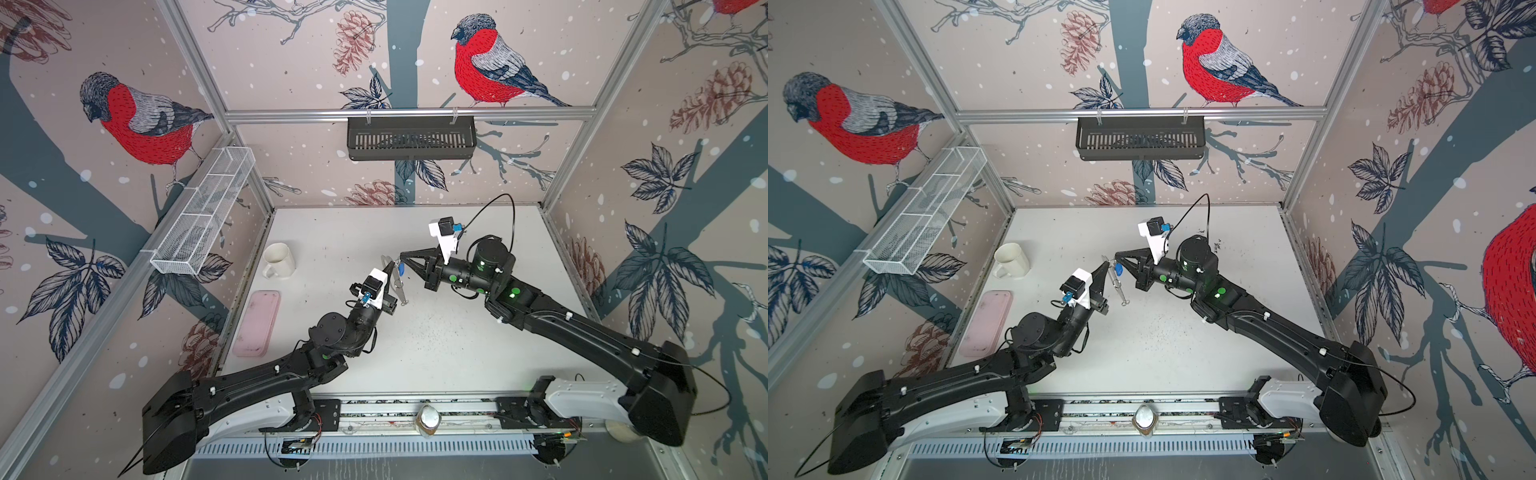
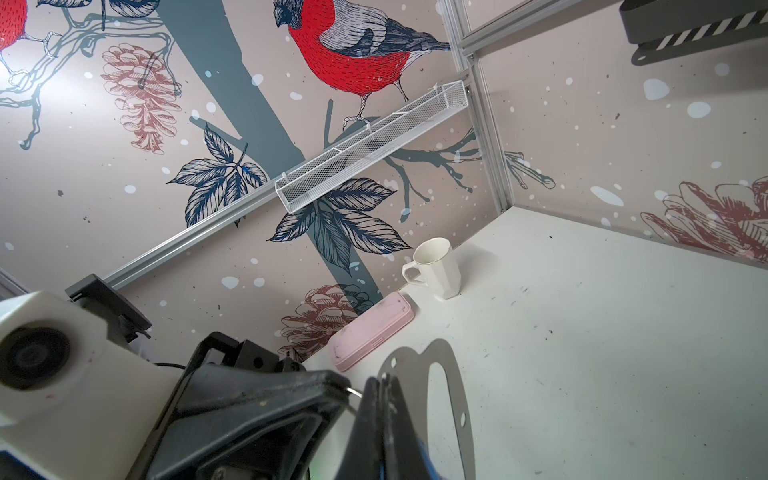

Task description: Put the keys on the keyring

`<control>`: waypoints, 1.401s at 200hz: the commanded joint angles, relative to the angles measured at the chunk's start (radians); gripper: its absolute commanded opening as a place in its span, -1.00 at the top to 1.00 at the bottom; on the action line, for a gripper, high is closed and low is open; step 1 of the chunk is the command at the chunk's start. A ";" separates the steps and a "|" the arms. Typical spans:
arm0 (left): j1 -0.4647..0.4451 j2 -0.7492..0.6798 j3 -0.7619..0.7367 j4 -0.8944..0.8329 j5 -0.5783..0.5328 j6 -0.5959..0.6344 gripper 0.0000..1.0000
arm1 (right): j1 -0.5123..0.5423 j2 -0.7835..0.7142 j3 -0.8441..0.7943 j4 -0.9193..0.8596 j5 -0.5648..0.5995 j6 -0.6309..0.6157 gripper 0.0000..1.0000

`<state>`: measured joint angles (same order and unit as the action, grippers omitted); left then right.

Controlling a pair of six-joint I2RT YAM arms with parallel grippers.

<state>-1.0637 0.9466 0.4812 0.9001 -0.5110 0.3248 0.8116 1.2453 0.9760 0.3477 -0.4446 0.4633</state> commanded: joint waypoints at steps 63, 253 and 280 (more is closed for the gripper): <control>-0.010 0.028 0.018 0.055 -0.046 0.022 1.00 | 0.009 -0.010 0.004 0.037 -0.033 -0.012 1.00; -0.036 0.046 0.016 0.100 -0.118 0.071 1.00 | 0.014 -0.020 0.007 -0.018 0.079 -0.038 1.00; -0.042 0.052 0.011 0.123 -0.132 0.085 1.00 | 0.014 -0.027 0.006 -0.022 0.084 -0.040 1.00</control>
<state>-1.1000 0.9951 0.4957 0.9405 -0.6258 0.3851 0.8234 1.2297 0.9760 0.3267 -0.3771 0.4404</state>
